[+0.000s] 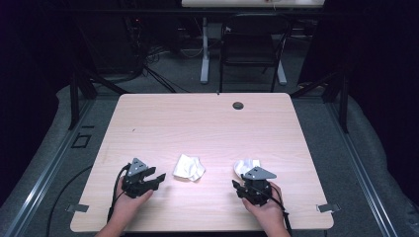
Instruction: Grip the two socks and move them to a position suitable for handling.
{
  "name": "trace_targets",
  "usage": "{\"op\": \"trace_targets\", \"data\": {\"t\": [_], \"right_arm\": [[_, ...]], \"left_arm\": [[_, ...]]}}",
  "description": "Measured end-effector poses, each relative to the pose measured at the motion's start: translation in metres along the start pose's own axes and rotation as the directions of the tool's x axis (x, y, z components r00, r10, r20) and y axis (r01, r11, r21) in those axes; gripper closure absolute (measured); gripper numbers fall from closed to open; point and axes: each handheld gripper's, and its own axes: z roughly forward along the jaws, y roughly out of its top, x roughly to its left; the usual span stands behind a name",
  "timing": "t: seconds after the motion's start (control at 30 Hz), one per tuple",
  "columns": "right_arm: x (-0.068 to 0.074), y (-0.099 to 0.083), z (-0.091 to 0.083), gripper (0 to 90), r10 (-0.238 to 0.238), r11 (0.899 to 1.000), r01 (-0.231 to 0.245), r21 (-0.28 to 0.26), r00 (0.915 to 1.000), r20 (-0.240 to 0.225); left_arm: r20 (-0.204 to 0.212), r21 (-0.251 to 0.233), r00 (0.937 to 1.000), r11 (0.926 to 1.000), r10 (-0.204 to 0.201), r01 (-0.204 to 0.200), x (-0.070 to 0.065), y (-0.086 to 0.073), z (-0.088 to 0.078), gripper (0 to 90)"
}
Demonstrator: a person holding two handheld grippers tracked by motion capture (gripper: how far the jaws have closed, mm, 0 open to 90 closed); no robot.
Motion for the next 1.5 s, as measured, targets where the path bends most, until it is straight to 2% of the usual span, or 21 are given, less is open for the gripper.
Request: {"op": "trace_targets", "data": {"t": [0.1,0.2,0.33,0.4,0.53,0.73,0.77,0.9,1.03,1.17,1.3,1.37,1.5], "right_arm": [[0.000,0.000,0.000,61.3,-0.001,1.000,0.001,0.005,1.0000,0.001],[-0.001,0.000,0.000,62.2,0.008,1.000,-0.008,0.007,1.0000,-0.003],[-0.002,0.000,0.001,62.5,0.022,1.000,-0.022,0.001,0.9997,-0.007],[-0.002,0.001,0.001,64.5,0.025,1.000,-0.025,-0.008,0.9997,-0.003],[-0.002,0.002,0.003,65.0,0.045,0.999,-0.045,-0.028,0.9989,0.007],[-0.002,0.004,0.005,65.6,0.052,0.998,-0.052,-0.040,0.9986,-0.002],[-0.001,0.004,0.005,66.2,0.048,0.999,-0.048,-0.025,0.9988,-0.007],[-0.001,0.004,0.005,62.9,0.051,0.998,-0.051,-0.019,0.9984,-0.024],[-0.002,0.003,0.005,62.4,0.045,0.999,-0.046,-0.024,0.9986,-0.028],[-0.004,0.003,0.004,66.0,0.063,0.997,-0.065,-0.052,0.9973,-0.038],[-0.004,0.003,0.003,68.1,0.071,0.996,-0.073,-0.060,0.9968,-0.035],[-0.004,0.003,0.003,69.2,0.079,0.994,-0.081,-0.067,0.9965,-0.026],[-0.004,0.003,0.003,69.8,0.081,0.994,-0.082,-0.071,0.9966,-0.016]], "left_arm": [[0.015,-0.013,0.9998,0.9998,0.015,-0.015,0.000,0.001,-0.002,55.1],[0.016,-0.024,0.9998,0.9996,0.013,-0.012,-0.001,0.001,0.001,55.3],[-0.015,-0.037,0.9993,0.9987,0.035,-0.036,-0.004,0.004,0.006,55.6],[-0.026,-0.037,0.9991,0.9987,0.034,-0.035,-0.006,0.007,0.009,57.2],[-0.005,-0.038,0.9998,0.9991,0.017,-0.017,-0.009,0.014,0.013,60.3],[0.027,-0.023,0.9993,0.9994,0.026,-0.025,-0.018,0.022,0.022,63.5],[0.029,-0.020,0.9989,0.9992,0.036,-0.035,-0.021,0.023,0.026,63.9],[0.022,-0.013,0.9974,0.9975,0.069,-0.069,-0.028,0.029,0.034,64.8],[0.027,-0.010,0.9966,0.9969,0.078,-0.078,-0.033,0.034,0.038,66.3],[0.034,0.001,0.9960,0.9966,0.083,-0.083,-0.037,0.037,0.046,68.7],[0.034,0.018,0.9954,0.9958,0.089,-0.090,-0.040,0.038,0.053,71.7],[0.033,0.032,0.9941,0.9940,0.103,-0.104,-0.041,0.039,0.057,75.0],[0.042,0.054,0.9937,0.9929,0.104,-0.106,-0.043,0.040,0.064,81.0]]}}
